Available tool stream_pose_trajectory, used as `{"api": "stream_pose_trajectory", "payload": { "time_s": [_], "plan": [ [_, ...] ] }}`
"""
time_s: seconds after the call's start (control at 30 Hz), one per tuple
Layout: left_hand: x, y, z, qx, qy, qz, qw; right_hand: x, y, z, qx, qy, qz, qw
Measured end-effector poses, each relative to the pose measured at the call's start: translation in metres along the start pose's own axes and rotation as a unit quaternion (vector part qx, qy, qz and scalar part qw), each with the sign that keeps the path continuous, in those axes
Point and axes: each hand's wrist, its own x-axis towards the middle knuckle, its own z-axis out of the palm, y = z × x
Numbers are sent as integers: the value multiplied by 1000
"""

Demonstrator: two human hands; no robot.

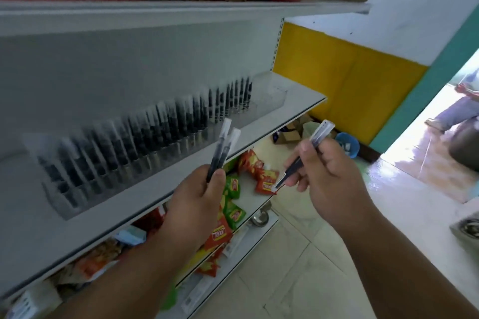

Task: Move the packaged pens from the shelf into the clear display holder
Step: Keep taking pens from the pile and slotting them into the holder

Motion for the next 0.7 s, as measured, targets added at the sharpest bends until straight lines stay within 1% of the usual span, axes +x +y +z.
{"api": "stream_pose_trajectory", "payload": {
  "time_s": [0.07, 0.17, 0.23, 0.3, 0.37, 0.43, 0.5, 0.57, 0.7],
  "plan": [
    [21, 8, 20, -1, -1, 12, 1000, 23, 8, -15, -41, -4, 11, 999],
    [47, 15, 46, 18, 7, 31, 999, 59, 28, -31, -90, 20, 2, 996],
    [64, 16, 62, 23, 24, 24, 999, 87, 44, -36, -88, 39, -9, 995],
    [82, 13, 79, 15, 49, 10, 999, 121, 61, -39, -62, 37, -35, 997],
    [98, 11, 95, -6, 67, 1, 998, 159, 76, -38, -36, 19, -71, 997],
    [114, 9, 114, -36, 100, -12, 994, 205, 89, -32, -26, -11, -125, 992],
    [127, 9, 132, -61, 147, -41, 986, 249, 98, -20, -12, -61, -167, 984],
    [134, 12, 148, -70, 176, -62, 980, 283, 102, -10, -5, -107, -192, 976],
    [142, 26, 173, -77, 241, -90, 963, 331, 99, 3, -54, -160, -248, 954]
  ]
}}
